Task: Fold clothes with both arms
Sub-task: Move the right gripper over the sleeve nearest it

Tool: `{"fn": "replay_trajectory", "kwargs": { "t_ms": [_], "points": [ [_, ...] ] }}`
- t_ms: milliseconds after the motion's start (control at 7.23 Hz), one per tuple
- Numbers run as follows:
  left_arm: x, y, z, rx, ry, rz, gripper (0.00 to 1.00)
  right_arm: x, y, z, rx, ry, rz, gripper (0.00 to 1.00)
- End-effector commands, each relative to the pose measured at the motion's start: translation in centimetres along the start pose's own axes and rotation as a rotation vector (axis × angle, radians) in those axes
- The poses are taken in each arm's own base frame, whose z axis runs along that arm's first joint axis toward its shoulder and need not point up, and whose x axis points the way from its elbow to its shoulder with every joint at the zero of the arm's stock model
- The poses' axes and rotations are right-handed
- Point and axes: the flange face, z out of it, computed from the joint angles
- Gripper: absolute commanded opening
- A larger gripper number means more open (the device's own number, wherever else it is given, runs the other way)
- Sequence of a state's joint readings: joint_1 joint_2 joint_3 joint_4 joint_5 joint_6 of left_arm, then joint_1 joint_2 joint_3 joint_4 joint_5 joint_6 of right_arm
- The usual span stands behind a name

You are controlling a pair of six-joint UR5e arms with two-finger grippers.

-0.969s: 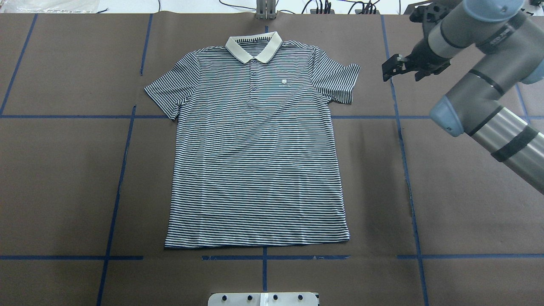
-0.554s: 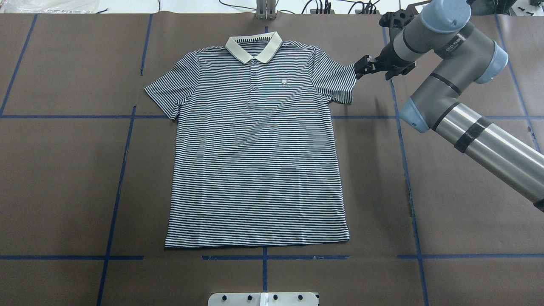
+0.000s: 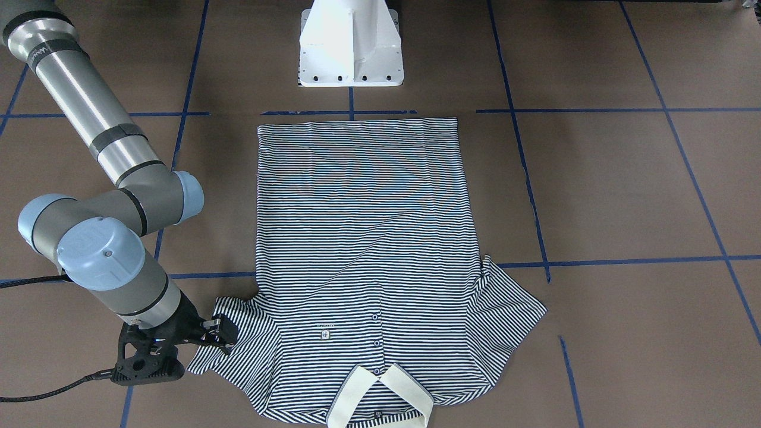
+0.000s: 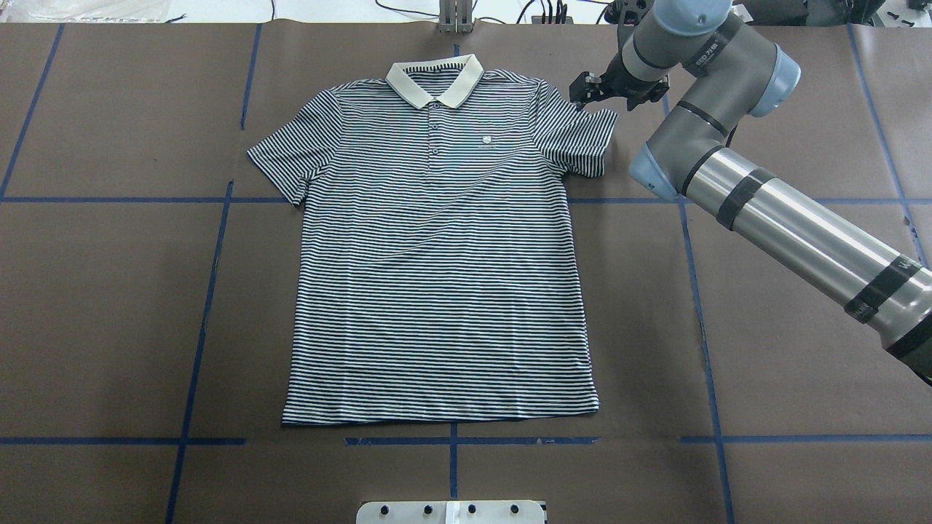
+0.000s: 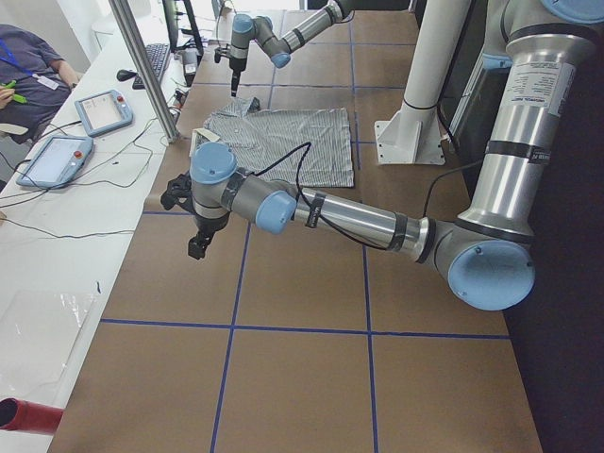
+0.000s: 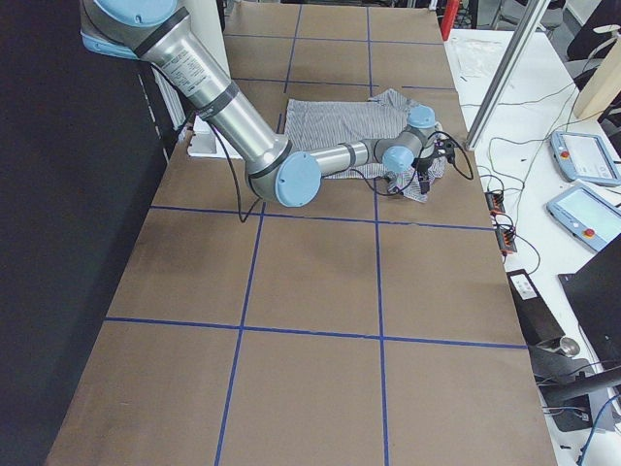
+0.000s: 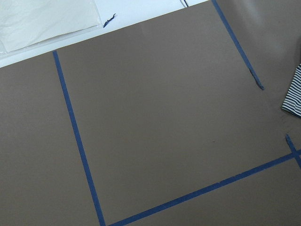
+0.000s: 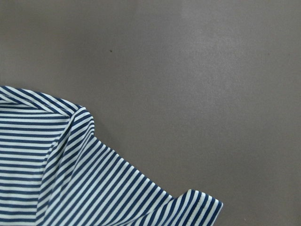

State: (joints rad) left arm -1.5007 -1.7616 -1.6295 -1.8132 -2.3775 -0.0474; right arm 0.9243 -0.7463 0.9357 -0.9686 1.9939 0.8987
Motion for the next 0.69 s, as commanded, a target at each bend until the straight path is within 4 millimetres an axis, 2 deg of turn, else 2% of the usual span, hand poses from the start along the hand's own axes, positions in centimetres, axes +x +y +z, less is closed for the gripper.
{"fn": "replay_trajectory", "kwargs": {
  "t_ms": [0, 277, 415, 554],
  "points": [
    [0.1, 0.0, 0.0, 0.000, 0.002, 0.000, 1.00, 0.5, -0.2, 1.0, 0.000, 0.008, -0.011, 1.00],
    [0.1, 0.0, -0.2, 0.003, 0.003, 0.002, 1.00, 3.0, -0.4, 2.3, -0.018, 0.042, -0.044, 1.00],
    [0.1, -0.1, -0.2, 0.003, 0.003, 0.002, 1.00, 3.6, -0.2, 3.2, -0.032, 0.057, -0.047, 1.00],
    [0.2, -0.3, -0.3, 0.005, 0.003, 0.004, 1.00, 3.4, -0.1, 3.4, -0.036, 0.057, -0.052, 1.00]
  ]
}}
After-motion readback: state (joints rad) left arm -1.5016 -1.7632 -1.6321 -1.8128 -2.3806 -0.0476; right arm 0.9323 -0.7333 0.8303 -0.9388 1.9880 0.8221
